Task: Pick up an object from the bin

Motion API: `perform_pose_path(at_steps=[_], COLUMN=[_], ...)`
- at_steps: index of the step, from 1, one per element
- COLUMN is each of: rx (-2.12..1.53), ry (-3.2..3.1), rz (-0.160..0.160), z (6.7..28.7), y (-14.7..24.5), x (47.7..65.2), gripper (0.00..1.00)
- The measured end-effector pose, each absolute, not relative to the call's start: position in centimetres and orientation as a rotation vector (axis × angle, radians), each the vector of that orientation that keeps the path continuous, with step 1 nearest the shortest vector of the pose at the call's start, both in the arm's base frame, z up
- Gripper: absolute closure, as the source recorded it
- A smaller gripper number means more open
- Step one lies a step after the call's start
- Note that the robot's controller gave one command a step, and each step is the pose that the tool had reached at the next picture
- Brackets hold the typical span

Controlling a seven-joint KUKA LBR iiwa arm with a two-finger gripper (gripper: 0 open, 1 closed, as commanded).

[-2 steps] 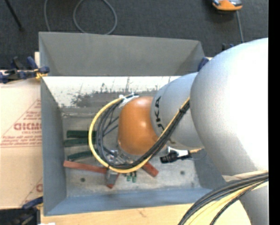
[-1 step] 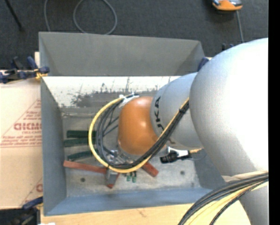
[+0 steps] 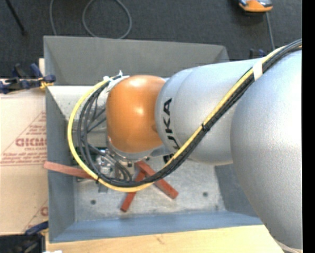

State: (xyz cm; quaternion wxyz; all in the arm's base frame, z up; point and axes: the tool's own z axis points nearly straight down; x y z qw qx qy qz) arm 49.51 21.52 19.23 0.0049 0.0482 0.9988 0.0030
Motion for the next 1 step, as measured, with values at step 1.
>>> perform_pose_path(at_steps=[1], rx=[-0.672], ry=[3.058], rz=[0.003], z=[29.93], y=[22.91], x=[50.46], gripper=[1.00])
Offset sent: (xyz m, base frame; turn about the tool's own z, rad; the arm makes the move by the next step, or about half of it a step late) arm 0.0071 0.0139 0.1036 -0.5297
